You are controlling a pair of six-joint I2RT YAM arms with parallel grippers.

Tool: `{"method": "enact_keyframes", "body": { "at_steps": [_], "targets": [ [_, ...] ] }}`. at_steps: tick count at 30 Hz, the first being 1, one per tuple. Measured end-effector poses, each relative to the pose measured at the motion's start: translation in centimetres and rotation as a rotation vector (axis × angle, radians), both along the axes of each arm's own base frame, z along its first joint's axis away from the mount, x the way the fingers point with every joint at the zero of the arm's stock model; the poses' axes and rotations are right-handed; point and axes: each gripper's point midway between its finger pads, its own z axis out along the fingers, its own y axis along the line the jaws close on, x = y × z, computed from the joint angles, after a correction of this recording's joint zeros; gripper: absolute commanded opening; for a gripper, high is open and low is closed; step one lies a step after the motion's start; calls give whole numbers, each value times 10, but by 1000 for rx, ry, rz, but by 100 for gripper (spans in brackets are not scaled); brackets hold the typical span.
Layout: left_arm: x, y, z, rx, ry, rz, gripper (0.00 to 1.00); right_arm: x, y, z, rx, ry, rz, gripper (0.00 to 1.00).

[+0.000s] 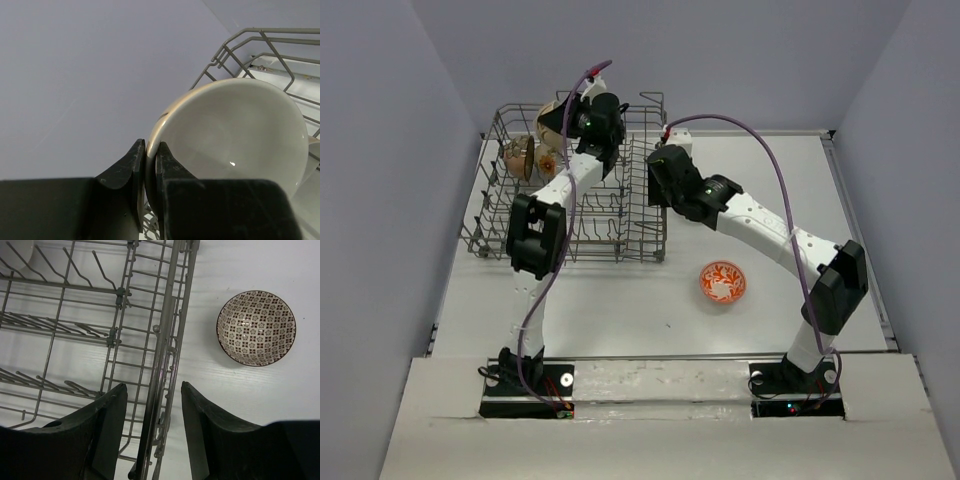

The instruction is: Load the bowls into the dish rack

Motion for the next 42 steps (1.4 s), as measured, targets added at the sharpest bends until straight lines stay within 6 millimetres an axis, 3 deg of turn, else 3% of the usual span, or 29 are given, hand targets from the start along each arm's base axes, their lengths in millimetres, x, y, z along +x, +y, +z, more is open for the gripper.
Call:
{"method": "enact_keyframes", "body": {
  "at_steps": [14, 25, 42],
  "targets": [
    [-2, -27, -29, 82, 80, -10, 0, -1, 2, -7, 5, 9, 9, 53],
    [3, -34, -57, 139, 149, -3, 0, -5, 1, -7, 13, 13, 21, 53],
    [4, -35, -58, 161, 158, -5, 0, -11, -1, -6, 22, 16, 33, 53]
  ]
}}
